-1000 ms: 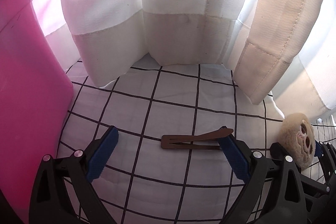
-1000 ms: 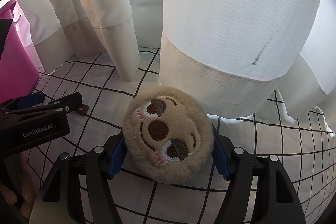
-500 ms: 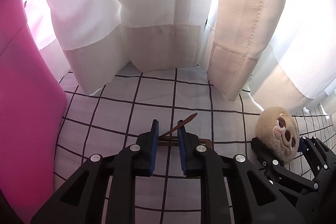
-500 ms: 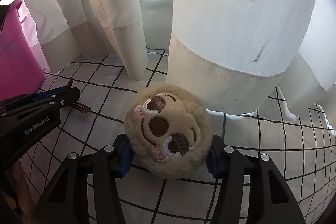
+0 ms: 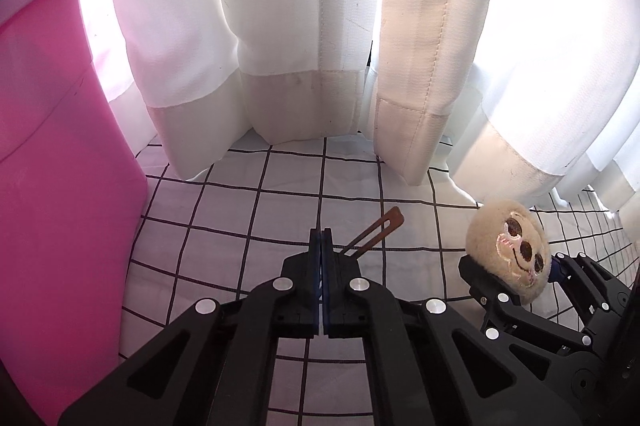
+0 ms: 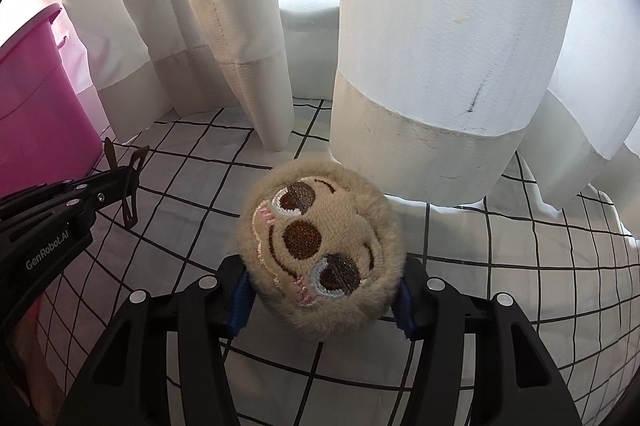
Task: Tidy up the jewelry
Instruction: 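Grasp the brown hair clip with the left tool while the right tool grasps the sloth toy, then lift the clip and sloth toy and carry both over the pink tub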
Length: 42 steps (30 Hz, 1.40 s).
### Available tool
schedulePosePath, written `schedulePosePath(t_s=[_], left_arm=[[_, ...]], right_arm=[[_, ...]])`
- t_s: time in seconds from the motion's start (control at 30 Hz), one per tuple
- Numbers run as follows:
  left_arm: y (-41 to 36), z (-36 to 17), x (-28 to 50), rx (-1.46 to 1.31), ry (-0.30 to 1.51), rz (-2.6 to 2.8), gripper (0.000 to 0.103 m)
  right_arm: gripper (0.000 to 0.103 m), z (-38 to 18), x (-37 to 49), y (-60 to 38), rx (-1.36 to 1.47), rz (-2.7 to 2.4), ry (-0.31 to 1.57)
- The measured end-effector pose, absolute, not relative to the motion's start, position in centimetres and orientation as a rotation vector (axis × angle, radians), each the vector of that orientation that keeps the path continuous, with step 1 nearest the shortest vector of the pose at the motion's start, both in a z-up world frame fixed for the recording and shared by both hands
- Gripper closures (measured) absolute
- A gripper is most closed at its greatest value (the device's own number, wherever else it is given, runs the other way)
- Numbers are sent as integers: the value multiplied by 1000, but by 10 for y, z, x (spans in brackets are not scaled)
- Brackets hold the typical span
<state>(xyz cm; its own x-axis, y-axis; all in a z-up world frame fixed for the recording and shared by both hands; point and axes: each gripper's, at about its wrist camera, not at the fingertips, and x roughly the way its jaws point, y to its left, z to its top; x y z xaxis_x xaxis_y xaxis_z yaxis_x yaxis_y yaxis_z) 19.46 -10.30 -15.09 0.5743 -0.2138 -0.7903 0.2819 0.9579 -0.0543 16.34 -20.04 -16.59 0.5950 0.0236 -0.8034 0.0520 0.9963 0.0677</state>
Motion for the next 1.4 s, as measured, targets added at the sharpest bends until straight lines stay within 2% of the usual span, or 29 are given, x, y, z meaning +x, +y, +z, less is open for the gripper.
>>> schedulePosePath(t_s=[0.73, 1.4], left_arm=[[-72, -94, 152, 67, 809, -316, 102], [-40, -10, 120, 52, 659, -317, 102]], right_arm=[[49, -116, 122, -204, 111, -15, 850], [49, -22, 94, -171, 69, 37, 695]])
